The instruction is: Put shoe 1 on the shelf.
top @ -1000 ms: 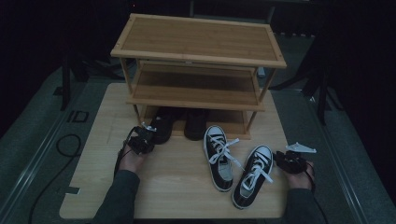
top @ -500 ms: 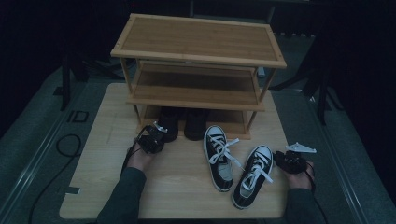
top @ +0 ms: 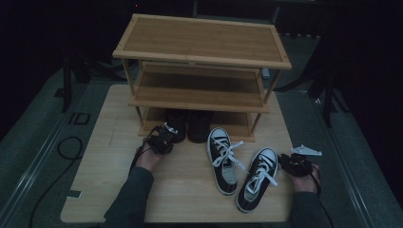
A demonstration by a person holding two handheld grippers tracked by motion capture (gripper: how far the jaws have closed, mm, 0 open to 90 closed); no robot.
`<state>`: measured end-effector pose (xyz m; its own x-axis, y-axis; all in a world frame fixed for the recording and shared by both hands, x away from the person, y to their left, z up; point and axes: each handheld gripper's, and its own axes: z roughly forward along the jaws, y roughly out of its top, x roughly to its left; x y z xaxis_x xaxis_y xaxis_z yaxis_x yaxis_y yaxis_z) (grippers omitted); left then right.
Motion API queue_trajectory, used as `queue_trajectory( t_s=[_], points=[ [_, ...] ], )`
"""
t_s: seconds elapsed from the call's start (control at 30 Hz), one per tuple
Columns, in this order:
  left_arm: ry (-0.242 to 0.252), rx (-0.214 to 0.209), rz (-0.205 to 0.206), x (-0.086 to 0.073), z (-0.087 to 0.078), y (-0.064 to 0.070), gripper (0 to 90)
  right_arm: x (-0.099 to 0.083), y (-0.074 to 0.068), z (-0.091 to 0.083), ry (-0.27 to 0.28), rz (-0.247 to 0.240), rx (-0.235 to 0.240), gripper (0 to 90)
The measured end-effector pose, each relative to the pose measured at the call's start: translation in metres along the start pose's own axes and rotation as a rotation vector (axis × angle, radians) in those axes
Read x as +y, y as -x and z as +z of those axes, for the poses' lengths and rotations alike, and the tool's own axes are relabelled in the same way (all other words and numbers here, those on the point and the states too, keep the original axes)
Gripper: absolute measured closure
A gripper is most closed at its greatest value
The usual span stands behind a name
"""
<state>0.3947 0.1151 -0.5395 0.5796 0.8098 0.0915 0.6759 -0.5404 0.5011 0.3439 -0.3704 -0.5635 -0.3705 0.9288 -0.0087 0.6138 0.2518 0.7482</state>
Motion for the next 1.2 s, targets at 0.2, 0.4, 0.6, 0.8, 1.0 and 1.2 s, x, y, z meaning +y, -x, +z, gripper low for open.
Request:
queue_trajectory(
  t_s=[0.2, 0.4, 0.6, 0.8, 1.0, 1.2],
  points=[
    [-0.003, 0.001, -0.006, 0.003, 0.002, -0.002, 82.6, 0.0, 0.0, 0.0, 0.0, -0.001, 0.001, 70.9],
    [0.006, 0.0, -0.017, 0.004, 0.003, -0.004, 82.4, 0.0, 0.0, 0.0, 0.0, -0.002, 0.0, 70.9],
    [0.031, -0.002, -0.034, -0.008, -0.002, -0.006, 74.9, 0.002, -0.003, 0.0, -0.01, -0.023, -0.011, 74.8],
    [0.06, -0.004, -0.042, -0.024, -0.013, -0.008, 71.4, 0.013, -0.009, -0.007, 0.028, -0.055, -0.013, 85.6],
    [0.09, -0.012, -0.067, -0.041, -0.021, -0.009, 67.0, 0.03, -0.016, -0.006, 0.055, -0.099, -0.009, 90.0],
    [0.104, -0.017, -0.066, -0.048, -0.023, -0.003, 65.5, 0.048, -0.019, -0.003, 0.09, -0.116, 0.037, 90.0]
  ],
)
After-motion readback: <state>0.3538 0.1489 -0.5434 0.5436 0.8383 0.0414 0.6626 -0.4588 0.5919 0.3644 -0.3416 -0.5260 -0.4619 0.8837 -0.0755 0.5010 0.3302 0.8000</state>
